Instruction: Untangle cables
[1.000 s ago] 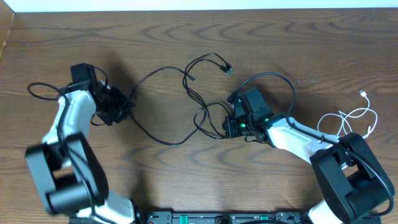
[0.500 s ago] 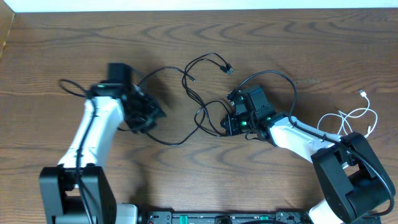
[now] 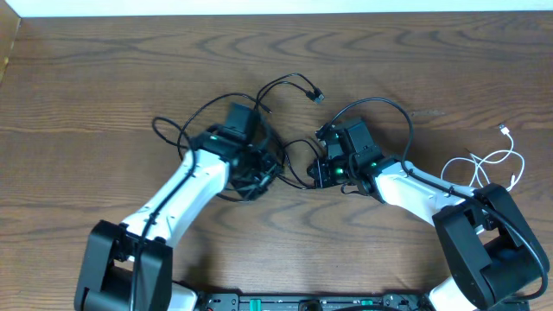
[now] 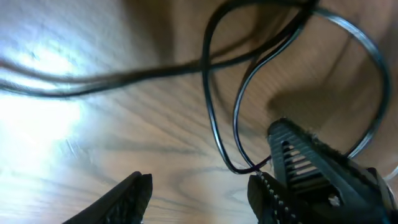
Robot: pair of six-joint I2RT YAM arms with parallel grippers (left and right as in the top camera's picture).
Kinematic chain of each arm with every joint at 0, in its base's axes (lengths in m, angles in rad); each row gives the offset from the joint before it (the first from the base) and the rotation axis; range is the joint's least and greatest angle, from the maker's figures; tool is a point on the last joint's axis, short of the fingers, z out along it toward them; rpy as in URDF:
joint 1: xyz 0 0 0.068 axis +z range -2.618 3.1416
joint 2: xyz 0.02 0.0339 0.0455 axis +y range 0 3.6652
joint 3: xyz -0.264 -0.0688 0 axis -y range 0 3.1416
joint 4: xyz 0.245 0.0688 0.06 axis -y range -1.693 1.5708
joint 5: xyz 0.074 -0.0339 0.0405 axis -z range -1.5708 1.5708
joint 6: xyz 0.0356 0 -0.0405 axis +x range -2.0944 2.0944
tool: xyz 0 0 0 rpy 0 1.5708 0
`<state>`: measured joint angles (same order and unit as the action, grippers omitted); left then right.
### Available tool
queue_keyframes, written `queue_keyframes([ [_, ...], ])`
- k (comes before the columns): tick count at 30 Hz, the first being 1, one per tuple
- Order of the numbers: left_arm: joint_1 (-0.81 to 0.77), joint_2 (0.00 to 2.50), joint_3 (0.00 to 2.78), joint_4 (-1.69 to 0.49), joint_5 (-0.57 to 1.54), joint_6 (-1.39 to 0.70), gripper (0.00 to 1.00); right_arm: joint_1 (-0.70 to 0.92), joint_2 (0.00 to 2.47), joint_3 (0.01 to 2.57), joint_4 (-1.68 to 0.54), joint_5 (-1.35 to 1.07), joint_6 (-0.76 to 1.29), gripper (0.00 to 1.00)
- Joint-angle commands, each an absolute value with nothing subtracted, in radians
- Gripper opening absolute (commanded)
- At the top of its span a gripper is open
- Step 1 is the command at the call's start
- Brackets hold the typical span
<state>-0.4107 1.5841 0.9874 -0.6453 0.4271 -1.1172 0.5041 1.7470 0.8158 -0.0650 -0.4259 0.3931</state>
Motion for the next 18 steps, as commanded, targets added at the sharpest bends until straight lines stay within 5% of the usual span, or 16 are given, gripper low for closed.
queue_keyframes([
  [1,-0.467,1.597,0.971,-0.644,0.321,-1.335,0.56,0.508,1.737,0.816,-0.064,-0.425,0.381,0.01],
  [7,-0.557,1.599,0.971,-0.577,0.255,-1.394,0.42,0.509,1.737,0.816,-0.064,-0.426,0.381,0.01],
  [18,-0.591,1.623,0.971,-0.551,0.197,-1.454,0.42,0.509,1.737,0.816,-0.064,-0.426,0.381,0.01],
])
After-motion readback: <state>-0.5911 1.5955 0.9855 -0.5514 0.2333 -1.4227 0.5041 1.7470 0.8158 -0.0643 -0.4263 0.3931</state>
